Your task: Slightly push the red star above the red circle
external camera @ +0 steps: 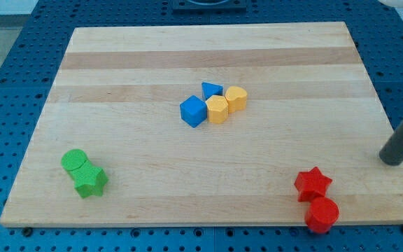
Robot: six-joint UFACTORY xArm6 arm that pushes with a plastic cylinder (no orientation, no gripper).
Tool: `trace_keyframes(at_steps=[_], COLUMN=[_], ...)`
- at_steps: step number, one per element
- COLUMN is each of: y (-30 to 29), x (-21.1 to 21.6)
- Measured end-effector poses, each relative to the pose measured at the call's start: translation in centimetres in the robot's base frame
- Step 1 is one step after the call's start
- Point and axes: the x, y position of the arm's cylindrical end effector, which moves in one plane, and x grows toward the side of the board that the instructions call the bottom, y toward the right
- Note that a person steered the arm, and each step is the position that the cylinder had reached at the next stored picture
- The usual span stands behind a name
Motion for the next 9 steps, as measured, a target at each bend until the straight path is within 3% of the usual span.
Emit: trace_keyframes(at_steps=[3, 6, 9], y=[0.0, -1.2, -3.6], x=[7.9, 7.7, 4.1])
